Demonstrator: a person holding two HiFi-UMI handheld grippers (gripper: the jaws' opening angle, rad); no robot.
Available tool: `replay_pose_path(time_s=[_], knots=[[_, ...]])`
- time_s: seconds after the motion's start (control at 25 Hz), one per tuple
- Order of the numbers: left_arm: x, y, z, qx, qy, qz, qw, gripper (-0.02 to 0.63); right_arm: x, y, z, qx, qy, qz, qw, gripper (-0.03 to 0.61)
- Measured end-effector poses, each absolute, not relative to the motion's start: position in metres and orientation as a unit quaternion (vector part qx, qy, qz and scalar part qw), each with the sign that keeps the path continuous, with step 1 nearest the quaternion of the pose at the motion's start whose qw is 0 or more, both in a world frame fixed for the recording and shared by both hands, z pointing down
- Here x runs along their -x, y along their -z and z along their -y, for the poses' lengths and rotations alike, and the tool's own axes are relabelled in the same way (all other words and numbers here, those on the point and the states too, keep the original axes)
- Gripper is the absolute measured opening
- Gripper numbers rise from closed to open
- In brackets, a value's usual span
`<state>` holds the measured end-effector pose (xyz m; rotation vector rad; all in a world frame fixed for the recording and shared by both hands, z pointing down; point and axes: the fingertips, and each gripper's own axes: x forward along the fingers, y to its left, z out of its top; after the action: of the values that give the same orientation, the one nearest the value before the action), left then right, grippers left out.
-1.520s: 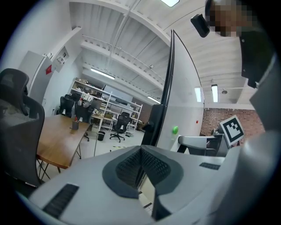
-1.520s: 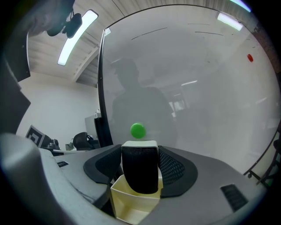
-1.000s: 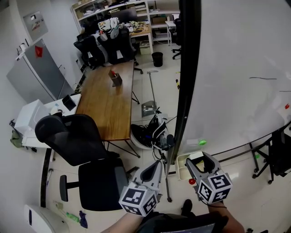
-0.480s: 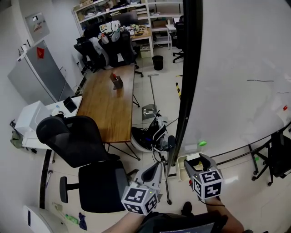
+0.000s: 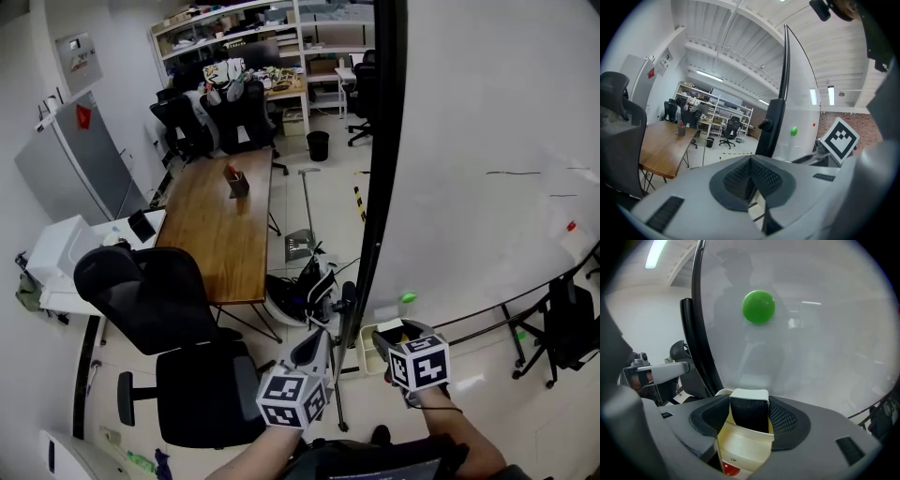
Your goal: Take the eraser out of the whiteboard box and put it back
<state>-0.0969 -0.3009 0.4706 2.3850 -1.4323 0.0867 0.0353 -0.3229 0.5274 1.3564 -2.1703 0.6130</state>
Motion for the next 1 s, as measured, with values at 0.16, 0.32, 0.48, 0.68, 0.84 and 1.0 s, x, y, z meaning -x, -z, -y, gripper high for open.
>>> replay_pose_path(time_s=[0.16, 0.32, 0.48, 0.68, 0.84, 1.0], knots=[[0.096, -0.468, 0.3, -0.838, -0.028, 0.514, 0.18, 0.028, -0.034, -0.529, 0.318, -0.487, -0.243, 0.796, 0.267, 0.282], [0.087, -0.469, 0.292, -0.843, -0.032, 0.506, 0.181, 0.026, -0.032, -0.534, 0.313, -0.485, -0.247, 0.786, 0.294, 0.282], [0.08, -0.472, 0.281, -0.846, -0.033, 0.497, 0.188, 0.028, -0.034, -0.538, 0.31, -0.491, -0.264, 0.772, 0.305, 0.284], [0.086, -0.477, 0.272, -0.842, -0.035, 0.5, 0.198, 0.028, -0.03, -0.538, 0.305, -0.489, -0.273, 0.768, 0.311, 0.285], [0.086, -0.475, 0.269, -0.842, -0.032, 0.501, 0.198, 0.026, -0.026, -0.536, 0.302, -0.48, -0.283, 0.779, 0.289, 0.334], [0.089, -0.469, 0.265, -0.845, -0.031, 0.497, 0.193, 0.028, -0.029, -0.525, 0.301, -0.493, -0.288, 0.78, 0.257, 0.367]])
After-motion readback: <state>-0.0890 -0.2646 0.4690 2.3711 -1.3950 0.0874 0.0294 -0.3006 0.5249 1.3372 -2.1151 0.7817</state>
